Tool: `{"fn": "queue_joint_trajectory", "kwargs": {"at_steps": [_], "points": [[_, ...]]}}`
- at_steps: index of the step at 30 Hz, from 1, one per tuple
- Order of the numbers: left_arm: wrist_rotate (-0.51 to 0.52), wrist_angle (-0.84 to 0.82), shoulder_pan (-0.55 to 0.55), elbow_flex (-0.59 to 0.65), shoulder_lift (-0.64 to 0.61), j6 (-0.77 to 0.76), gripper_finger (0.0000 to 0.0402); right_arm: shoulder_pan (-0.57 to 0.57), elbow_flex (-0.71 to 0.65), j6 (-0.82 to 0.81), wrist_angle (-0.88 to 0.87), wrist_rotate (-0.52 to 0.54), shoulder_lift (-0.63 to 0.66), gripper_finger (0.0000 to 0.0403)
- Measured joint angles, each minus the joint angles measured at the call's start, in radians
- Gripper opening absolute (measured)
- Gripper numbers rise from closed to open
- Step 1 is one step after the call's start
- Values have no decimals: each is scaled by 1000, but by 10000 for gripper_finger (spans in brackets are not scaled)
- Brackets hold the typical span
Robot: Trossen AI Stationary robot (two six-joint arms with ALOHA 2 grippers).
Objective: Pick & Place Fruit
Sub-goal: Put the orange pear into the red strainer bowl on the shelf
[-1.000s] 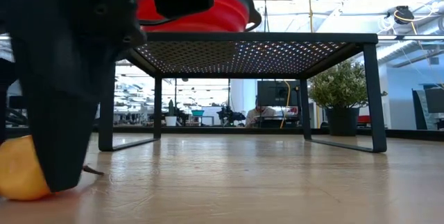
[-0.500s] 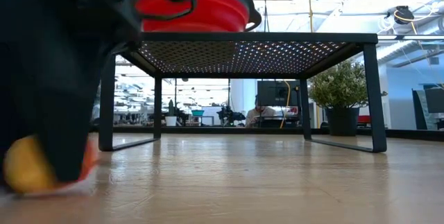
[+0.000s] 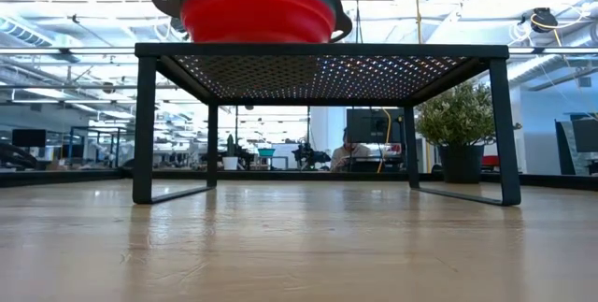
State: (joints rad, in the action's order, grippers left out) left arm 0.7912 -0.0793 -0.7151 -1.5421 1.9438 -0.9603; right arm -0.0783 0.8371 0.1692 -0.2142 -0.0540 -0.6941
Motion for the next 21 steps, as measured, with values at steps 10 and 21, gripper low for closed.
{"fn": "queue_joint_trajectory", "kwargs": {"at_steps": [10, 21], "points": [[17, 511, -22, 0, 0, 592, 85, 0, 0, 0, 0, 0, 0, 4], [-304, 891, -23, 0, 0, 1065, 85, 0, 0, 0, 0, 0, 0, 4]]}}
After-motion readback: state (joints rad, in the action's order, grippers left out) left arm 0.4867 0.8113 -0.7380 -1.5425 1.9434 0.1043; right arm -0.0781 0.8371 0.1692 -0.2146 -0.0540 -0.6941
